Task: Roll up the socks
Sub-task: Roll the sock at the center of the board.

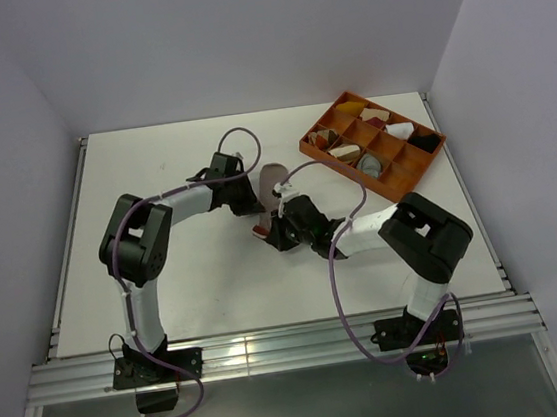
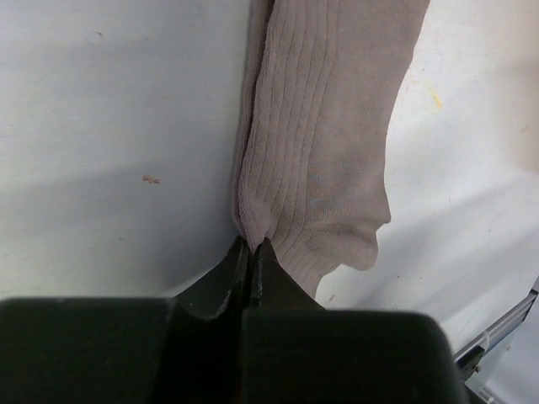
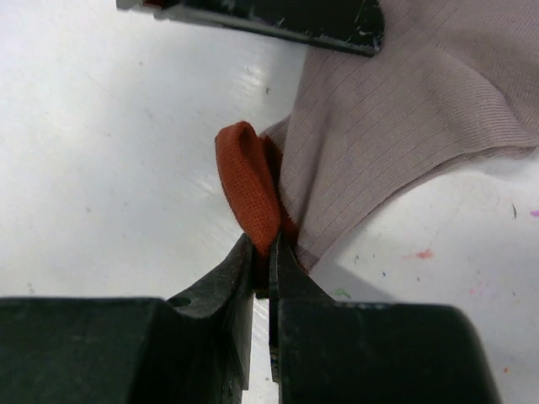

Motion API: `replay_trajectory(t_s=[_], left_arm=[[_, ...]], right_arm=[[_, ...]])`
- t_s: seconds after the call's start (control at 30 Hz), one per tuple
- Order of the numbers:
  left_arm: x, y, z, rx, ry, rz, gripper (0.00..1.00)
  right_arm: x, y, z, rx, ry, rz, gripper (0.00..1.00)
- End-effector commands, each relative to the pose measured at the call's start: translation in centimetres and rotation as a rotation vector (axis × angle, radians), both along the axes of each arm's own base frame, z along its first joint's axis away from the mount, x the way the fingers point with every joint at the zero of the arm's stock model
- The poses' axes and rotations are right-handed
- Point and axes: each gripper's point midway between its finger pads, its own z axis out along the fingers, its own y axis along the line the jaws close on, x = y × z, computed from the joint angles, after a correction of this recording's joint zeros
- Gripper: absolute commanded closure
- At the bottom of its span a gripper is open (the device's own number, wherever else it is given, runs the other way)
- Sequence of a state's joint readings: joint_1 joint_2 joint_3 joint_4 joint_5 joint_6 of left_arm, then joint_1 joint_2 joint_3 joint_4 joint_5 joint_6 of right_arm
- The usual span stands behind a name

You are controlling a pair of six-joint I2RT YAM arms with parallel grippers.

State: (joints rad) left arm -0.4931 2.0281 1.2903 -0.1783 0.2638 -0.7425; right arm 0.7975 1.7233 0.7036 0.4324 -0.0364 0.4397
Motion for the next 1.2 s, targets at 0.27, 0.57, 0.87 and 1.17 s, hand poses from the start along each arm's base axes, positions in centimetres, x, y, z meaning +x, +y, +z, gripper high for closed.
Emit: replay_trajectory(t_s=[0.27,0.57,0.87,1.17], left_arm=[[0.2,4.4,0.7,0.101,-0.085,0.129,0.98],[1.0,5.2,1.3,0.090,-0.121,0.169,0.87],[1.7,6.9,5.2,0.079,-0.182,0.273,0.46],[-2.2,10.5,9.7,-0.040,-0.221,0.481,0.39]], right_arm=[[-1.8,2.6,-1.0,0.133,0.329,0.171,1.00],[-1.6,2.5,-2.9,0.226,0.526,0.150,1.00],[-0.7,2.6,-3.4,0.275,0.631,0.116,1.00],[-0.4,2.8,-3.5,0.359,0.679,0.063,1.00]])
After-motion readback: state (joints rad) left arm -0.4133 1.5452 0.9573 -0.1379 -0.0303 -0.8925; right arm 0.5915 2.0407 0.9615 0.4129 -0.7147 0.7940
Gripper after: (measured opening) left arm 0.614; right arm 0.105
